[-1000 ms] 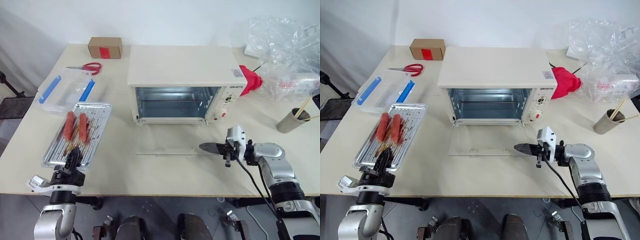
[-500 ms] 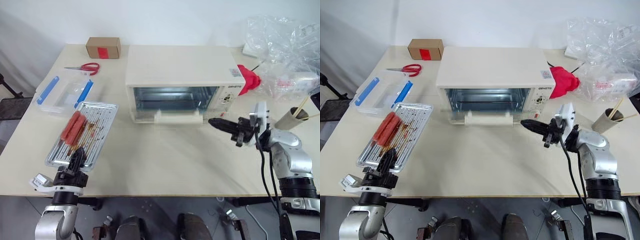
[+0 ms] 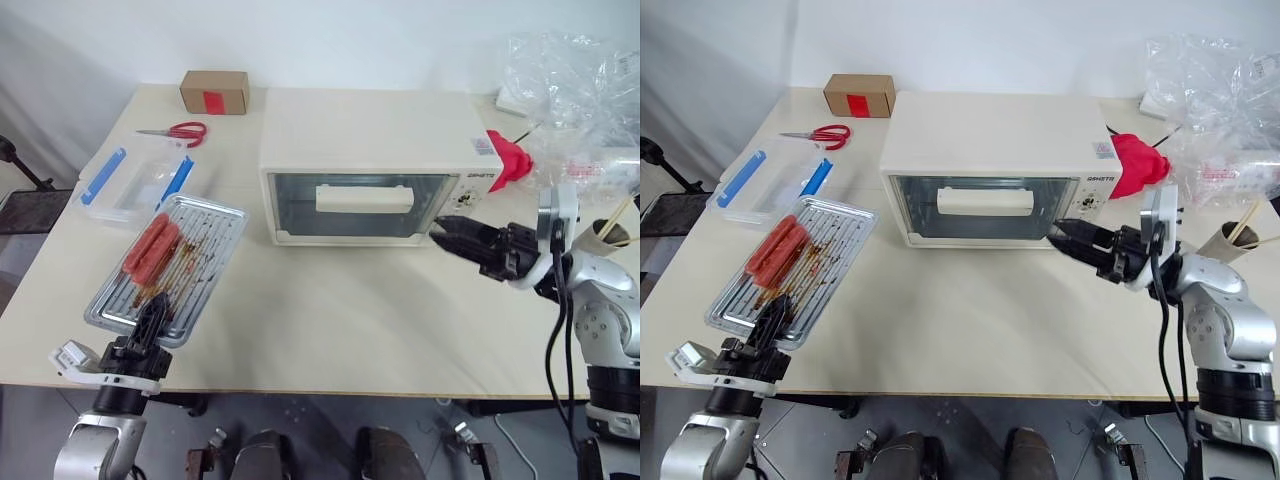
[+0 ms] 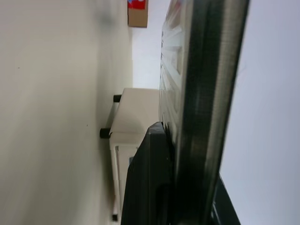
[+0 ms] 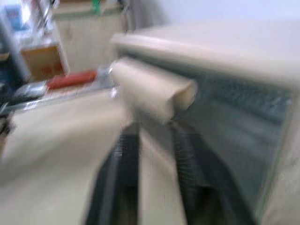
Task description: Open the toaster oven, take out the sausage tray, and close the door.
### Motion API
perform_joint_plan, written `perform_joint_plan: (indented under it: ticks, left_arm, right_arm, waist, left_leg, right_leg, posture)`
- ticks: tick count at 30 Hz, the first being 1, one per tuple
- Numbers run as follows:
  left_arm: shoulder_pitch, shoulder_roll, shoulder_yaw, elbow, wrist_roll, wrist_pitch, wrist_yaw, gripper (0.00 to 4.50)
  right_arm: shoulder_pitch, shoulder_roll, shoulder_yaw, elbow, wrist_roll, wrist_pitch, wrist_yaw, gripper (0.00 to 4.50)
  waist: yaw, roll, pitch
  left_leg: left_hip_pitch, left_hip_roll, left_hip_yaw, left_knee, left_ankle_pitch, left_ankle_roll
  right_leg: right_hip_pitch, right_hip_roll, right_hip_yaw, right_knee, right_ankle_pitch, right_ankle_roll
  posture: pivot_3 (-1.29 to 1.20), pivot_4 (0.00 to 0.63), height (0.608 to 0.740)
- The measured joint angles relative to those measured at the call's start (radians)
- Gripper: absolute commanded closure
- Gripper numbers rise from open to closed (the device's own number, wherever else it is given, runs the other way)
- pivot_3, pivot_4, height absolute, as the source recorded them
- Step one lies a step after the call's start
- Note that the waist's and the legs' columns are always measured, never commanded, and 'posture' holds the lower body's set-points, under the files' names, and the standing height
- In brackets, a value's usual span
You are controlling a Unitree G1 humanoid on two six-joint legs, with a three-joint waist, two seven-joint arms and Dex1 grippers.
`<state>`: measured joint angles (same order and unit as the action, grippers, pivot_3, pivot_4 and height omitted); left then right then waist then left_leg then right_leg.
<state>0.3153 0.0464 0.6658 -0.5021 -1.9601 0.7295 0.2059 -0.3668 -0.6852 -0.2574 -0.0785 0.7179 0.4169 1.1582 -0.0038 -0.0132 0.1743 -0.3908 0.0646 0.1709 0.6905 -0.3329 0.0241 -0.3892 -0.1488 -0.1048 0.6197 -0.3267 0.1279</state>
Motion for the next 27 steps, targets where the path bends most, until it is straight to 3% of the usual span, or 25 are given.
perform_joint_plan:
  ticks: [6,9,11,17,27]
  left_arm:
    - [0.089,0.313,0.065,0.128,0.001,0.227,-0.242,4.50]
    - [0.109,0.472,0.073,0.241,0.002,0.361,-0.370,4.50]
    - [0.113,0.551,0.060,0.298,0.002,0.438,-0.441,4.50]
    - [0.059,0.690,-0.051,0.362,0.003,0.538,-0.559,4.50]
    - [-0.250,0.824,-0.377,0.557,0.003,0.643,-0.574,4.50]
  right_arm:
    - [0.181,-0.052,-0.046,-0.187,0.024,-0.034,0.081,0.45]
    - [0.231,-0.051,-0.069,-0.211,0.025,-0.083,0.094,0.45]
    - [0.252,-0.058,-0.088,-0.215,0.060,-0.064,0.097,0.10]
    - [0.298,-0.066,-0.123,-0.235,0.072,-0.092,0.114,0.02]
    - [0.405,-0.099,-0.195,-0.281,0.076,-0.102,0.102,0.02]
  waist:
    - [0.001,0.000,0.000]
    - [0.000,0.000,0.000]
    - [-0.001,0.001,0.000]
    - [0.003,0.001,0.000]
    - [0.001,0.002,0.000]
  left_leg:
    - [0.000,0.001,0.001,-0.001,0.000,-0.001]
    - [0.001,0.001,0.002,-0.002,0.000,-0.002]
    - [0.001,0.002,0.003,-0.004,-0.001,-0.002]
    - [0.001,0.002,0.002,-0.007,0.000,-0.003]
    - [0.002,0.001,0.003,-0.008,0.000,-0.004]
  right_leg:
    - [-0.002,0.001,0.000,0.000,-0.001,-0.003]
    - [-0.003,0.001,0.000,0.000,-0.002,-0.003]
    - [-0.004,0.000,0.001,0.001,-0.002,-0.003]
    - [-0.005,0.000,0.001,0.002,-0.002,-0.004]
    - [-0.005,0.000,0.001,0.004,-0.002,-0.004]
  posture:
    - [0.00,0.150,0.740]
    - [0.00,0.150,0.740]
    - [0.00,0.150,0.740]
    - [0.00,0.150,0.740]
    - [0.00,0.150,0.740]
